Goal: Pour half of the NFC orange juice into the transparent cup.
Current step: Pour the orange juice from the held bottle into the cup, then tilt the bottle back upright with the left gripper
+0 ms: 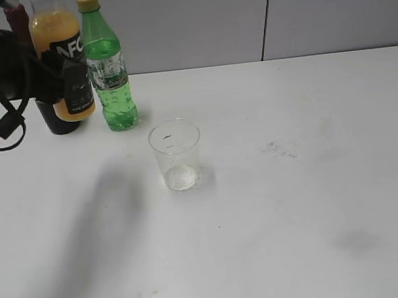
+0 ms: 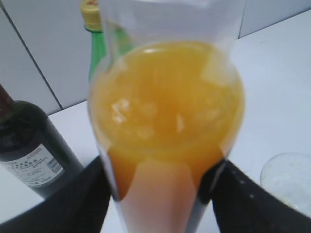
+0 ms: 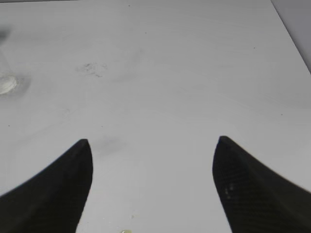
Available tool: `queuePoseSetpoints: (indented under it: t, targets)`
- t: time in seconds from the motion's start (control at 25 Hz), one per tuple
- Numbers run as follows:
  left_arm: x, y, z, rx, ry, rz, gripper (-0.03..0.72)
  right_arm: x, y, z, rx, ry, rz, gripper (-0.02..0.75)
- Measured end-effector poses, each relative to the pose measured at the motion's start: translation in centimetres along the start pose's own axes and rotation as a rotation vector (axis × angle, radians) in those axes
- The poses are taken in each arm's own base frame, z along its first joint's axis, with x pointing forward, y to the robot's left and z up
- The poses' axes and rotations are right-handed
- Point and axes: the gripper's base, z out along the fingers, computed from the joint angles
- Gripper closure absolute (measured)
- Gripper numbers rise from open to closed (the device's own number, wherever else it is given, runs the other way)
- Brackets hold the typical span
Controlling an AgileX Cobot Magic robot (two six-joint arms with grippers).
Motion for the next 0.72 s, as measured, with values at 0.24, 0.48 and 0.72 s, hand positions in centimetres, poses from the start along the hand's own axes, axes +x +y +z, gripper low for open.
queuePoseSetpoints:
  t: [0.24,0.48,0.72]
  targets:
    - [0.2,0.0,0.3,0.009,0.006,0.13,0.216,0.0,0.0,0.0,0.0,0.0,0.0,0.148]
    - [2.3,-0.4,1.9,0.041,0.086,0.228,0.216,0.0,0.0,0.0,0.0,0.0,0.0,0.148]
    - [3.7,-0.6,2.7,0.044,0.193,0.33,0.216,0.0,0.0,0.0,0.0,0.0,0.0,0.148]
